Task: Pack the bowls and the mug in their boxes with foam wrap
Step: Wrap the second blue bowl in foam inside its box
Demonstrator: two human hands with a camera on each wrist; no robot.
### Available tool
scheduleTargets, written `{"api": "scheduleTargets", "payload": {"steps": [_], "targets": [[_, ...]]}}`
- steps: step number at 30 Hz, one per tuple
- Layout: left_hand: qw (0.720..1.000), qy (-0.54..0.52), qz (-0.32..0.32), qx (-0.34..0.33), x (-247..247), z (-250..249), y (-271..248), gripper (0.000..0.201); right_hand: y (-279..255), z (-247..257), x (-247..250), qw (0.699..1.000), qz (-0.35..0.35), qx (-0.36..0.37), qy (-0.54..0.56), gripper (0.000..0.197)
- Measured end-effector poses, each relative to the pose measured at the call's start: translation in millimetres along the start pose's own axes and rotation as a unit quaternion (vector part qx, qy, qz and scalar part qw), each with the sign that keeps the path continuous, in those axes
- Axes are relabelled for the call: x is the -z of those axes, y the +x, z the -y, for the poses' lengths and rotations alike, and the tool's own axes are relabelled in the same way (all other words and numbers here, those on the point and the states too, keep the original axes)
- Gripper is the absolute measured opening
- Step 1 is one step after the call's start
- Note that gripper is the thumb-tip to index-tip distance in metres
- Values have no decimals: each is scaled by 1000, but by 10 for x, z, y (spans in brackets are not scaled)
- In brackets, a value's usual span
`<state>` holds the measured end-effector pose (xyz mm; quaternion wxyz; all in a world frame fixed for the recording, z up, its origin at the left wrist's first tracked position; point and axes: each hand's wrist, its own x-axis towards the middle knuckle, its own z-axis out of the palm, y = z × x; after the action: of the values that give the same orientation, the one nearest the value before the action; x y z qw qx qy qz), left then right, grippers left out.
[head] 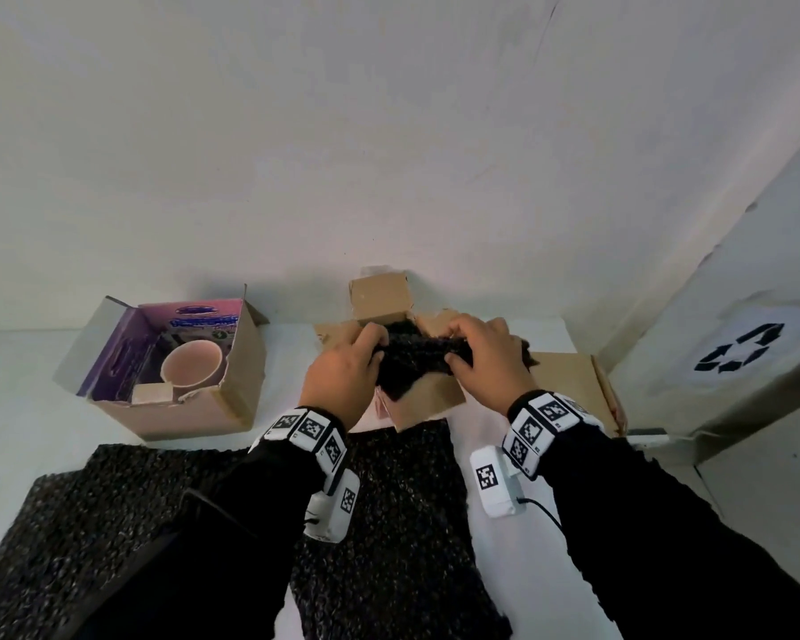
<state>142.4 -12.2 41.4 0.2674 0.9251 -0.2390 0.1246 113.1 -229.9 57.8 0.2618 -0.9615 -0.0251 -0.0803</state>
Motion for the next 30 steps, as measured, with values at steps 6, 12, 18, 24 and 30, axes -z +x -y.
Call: {"api": "scheduleTargets", "payload": {"steps": [6, 12, 18, 24, 30], "targets": [[998, 54, 19, -8, -255, 79, 144, 22, 384, -19, -241, 995, -59, 81, -22, 27], [973, 174, 149, 41, -447, 134, 38, 63, 444, -101, -523, 972, 140, 133, -131, 43], [942, 265, 205, 25, -431, 189, 196, 35, 533, -72, -496, 950, 269, 52, -149, 44], [935, 273, 222, -45, -410, 199, 258, 34, 523, -28, -544, 916, 357, 43, -179, 32], [944, 228, 236, -33, -408, 200, 267, 46, 518, -74, -547, 934, 303, 37, -186, 44]]}}
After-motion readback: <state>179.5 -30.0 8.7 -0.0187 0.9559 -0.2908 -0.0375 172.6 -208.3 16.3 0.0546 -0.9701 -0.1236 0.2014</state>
